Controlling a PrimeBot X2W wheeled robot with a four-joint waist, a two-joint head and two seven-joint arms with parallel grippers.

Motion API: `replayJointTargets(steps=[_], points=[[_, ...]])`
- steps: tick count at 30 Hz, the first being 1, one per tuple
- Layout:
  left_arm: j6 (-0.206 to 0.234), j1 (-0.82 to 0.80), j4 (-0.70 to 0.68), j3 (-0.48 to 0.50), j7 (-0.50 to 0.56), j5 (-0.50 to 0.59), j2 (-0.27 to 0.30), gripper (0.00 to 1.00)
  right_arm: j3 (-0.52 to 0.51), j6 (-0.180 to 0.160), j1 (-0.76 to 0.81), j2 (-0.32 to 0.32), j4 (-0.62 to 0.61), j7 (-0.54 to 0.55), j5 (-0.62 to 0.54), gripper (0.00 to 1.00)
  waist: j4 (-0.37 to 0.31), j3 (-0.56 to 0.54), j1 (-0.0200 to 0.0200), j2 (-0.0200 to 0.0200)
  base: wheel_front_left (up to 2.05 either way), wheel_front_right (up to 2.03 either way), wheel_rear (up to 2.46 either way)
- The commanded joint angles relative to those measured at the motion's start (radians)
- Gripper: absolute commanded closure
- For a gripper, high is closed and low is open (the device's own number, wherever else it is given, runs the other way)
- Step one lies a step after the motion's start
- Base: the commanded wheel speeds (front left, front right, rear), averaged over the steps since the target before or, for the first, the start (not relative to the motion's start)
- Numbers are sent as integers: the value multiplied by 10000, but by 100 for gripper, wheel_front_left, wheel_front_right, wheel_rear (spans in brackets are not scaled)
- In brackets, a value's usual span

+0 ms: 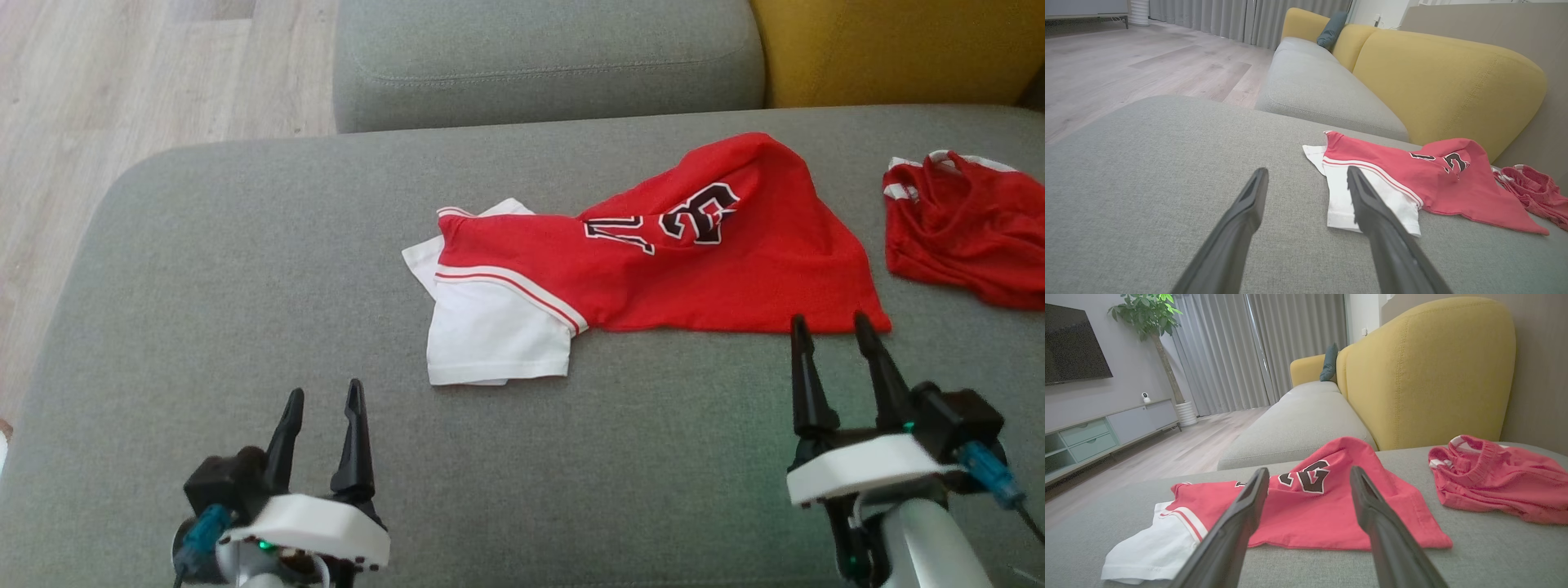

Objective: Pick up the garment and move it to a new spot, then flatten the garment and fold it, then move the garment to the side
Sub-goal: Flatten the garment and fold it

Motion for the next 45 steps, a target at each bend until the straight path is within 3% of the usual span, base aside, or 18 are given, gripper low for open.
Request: replayJointTargets(steps=[1,27,36,45], points=[[63,-298,-340,371,-61,-76,12,0,274,65,-213,-11,-389,-21,-17,0,-2,-7,0,0,0,0,0],[-24,-371,-177,208,-61,81,12,0,380,65,59,-11,-856,408,-286,0,73,46,0,0,0,0,0],[-647,-1508,1072,-566,542,-232,12,0,492,65,-171,-11,-968,433,-290,0,-195,778,0,0,0,0,0],[-766,-2737,2696,-771,653,-1194,12,0,600,65,-491,-11,-969,346,-271,0,-666,1611,0,0,0,0,0]])
